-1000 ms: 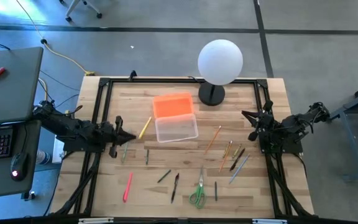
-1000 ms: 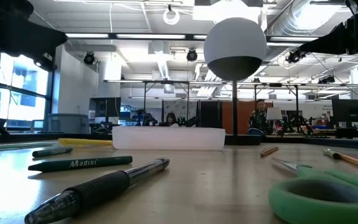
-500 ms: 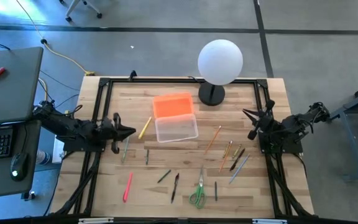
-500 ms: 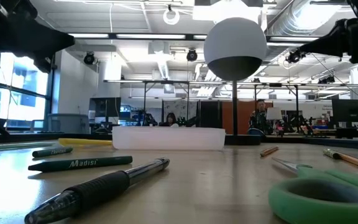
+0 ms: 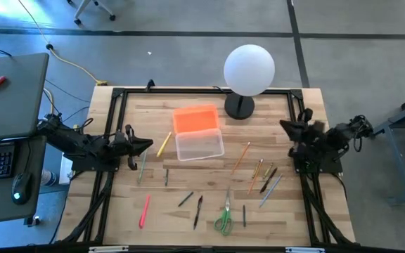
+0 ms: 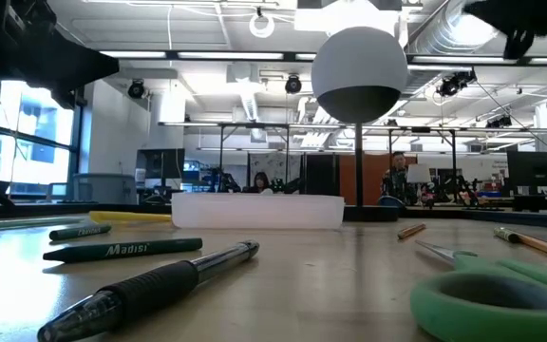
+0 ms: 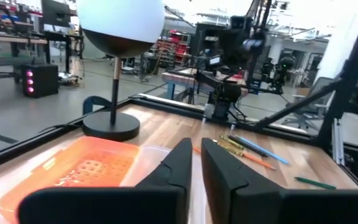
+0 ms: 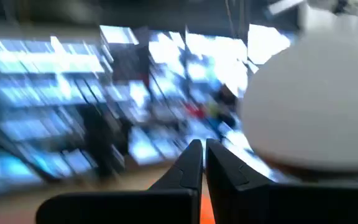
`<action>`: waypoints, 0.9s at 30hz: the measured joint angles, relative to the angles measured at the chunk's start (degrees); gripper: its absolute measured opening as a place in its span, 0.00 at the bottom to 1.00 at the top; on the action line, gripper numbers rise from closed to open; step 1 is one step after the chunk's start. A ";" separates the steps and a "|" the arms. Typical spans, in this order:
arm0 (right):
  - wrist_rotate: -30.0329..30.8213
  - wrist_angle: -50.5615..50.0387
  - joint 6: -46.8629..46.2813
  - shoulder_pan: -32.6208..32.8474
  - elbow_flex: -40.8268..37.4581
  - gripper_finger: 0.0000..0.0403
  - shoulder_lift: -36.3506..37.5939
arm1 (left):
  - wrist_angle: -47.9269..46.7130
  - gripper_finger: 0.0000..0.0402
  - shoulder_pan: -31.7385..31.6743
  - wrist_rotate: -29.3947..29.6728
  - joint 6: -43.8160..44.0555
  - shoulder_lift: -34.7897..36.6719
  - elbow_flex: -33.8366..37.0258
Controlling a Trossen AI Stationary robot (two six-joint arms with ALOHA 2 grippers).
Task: Pick & place school supplies into a supply box
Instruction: Put the yellow pen into the transparent supply box
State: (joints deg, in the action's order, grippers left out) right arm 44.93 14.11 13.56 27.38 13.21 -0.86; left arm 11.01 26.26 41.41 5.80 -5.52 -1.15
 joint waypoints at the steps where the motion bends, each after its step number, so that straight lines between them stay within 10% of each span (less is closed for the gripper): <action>1: -1.63 3.88 1.03 0.00 0.00 0.00 0.00 | 0.08 0.21 0.00 0.85 0.00 0.00 0.00; 11: 2.78 12.76 8.01 -2.66 0.02 0.00 -3.03 | -3.03 0.46 -0.02 13.55 -1.46 -0.02 -0.02; 19: -21.18 26.39 10.43 -12.38 0.02 0.00 -21.19 | 0.83 0.47 -0.04 20.23 -2.27 -2.10 -0.13; 27: -10.65 43.67 15.23 -22.93 0.52 0.00 -40.64 | 0.90 0.47 -0.07 23.58 -5.76 -10.97 -6.75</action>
State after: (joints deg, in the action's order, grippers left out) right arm 34.28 57.77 28.78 4.45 13.73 -41.50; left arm 11.91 26.20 64.98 0.04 -16.49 -7.90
